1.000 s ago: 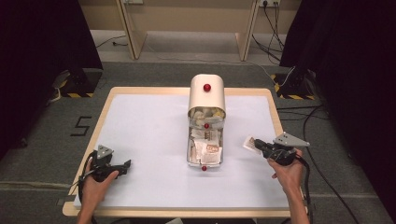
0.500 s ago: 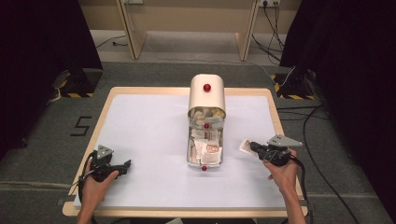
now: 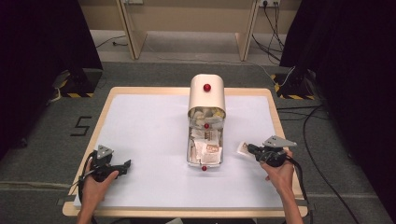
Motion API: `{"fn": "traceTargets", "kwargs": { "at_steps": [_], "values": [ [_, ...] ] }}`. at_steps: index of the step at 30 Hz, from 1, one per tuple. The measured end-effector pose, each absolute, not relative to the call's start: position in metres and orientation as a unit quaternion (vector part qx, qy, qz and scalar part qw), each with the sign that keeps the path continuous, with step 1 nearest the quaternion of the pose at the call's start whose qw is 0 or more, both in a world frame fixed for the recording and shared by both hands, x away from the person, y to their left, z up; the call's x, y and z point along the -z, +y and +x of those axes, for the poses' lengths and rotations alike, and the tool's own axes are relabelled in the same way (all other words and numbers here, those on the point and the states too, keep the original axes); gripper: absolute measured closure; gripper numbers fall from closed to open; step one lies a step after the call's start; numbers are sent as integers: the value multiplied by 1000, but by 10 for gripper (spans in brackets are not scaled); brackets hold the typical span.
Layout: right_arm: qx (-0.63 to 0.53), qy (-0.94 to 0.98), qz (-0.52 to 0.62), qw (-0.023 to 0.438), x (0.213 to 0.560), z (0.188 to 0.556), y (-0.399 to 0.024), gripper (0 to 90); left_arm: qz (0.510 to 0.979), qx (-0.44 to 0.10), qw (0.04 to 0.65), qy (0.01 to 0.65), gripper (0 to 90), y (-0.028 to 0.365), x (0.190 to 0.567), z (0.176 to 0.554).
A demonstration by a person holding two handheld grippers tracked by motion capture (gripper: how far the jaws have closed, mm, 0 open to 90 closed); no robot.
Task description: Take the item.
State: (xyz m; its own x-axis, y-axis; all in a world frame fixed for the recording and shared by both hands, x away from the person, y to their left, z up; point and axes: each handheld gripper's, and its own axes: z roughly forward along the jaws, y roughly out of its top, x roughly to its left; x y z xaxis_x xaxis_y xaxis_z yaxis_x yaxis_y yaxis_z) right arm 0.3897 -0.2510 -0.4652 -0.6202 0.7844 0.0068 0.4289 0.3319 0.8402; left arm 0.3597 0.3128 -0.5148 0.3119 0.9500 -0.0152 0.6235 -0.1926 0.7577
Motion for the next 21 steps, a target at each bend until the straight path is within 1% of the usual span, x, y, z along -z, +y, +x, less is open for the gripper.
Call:
{"fn": "traceTargets", "kwargs": {
  "at_steps": [14, 20, 21],
  "values": [
    [-412, 801, 384, 202, 475, 393, -245, 852, 734, -239, 342, 536, 125, 313, 515, 360],
    [-410, 800, 389, 199, 478, 395, -246, 817, 734, -239, 342, 536, 125, 313, 515, 360],
    [-409, 799, 391, 200, 478, 395, -246, 777, 734, -239, 342, 536, 125, 313, 515, 360]
  ]
}}
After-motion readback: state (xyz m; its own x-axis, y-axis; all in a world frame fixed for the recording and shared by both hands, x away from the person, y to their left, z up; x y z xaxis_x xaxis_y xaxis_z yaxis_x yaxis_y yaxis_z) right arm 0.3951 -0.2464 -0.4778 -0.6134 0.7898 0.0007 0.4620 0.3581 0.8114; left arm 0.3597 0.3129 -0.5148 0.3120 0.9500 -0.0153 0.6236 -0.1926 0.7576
